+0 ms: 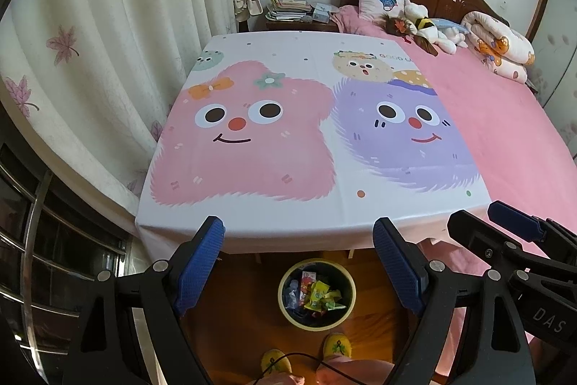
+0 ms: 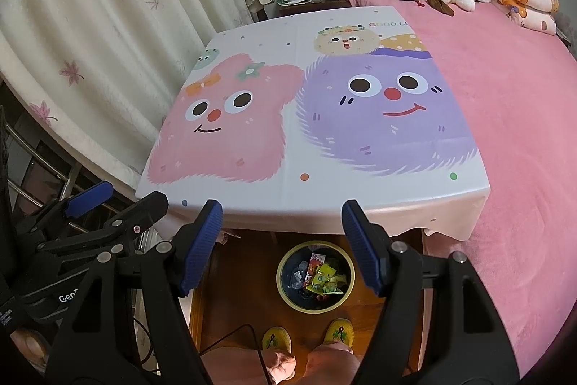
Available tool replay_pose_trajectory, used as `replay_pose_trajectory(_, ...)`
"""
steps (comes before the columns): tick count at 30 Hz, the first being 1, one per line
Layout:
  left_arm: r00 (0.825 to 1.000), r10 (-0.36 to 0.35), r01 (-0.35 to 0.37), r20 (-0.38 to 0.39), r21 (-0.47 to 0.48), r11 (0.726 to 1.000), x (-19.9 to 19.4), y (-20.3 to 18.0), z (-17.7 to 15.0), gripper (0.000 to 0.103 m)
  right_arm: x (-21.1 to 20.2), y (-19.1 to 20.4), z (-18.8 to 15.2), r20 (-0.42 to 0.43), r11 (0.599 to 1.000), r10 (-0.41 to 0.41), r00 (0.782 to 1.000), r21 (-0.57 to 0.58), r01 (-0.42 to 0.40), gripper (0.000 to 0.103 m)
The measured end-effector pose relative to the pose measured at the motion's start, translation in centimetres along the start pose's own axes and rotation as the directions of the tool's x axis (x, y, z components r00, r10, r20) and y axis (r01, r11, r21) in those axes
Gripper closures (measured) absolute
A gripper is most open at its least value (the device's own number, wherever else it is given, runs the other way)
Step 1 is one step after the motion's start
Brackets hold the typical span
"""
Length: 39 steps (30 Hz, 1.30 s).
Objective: Collect trash
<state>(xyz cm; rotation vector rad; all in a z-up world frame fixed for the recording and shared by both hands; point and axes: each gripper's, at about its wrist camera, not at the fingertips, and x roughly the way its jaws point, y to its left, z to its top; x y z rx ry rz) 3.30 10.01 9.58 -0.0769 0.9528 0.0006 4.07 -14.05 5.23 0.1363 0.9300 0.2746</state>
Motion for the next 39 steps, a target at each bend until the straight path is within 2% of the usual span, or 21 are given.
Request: replay_pose_trajectory(39, 1.0, 0.006, -0.006, -0.015, 0.002, 1.0, 0.8, 0.1, -0.8, 0.017, 1.0, 0.1, -0.6, -0.021, 1.0, 0.011, 1.0, 0.005, -0.011, 0.037)
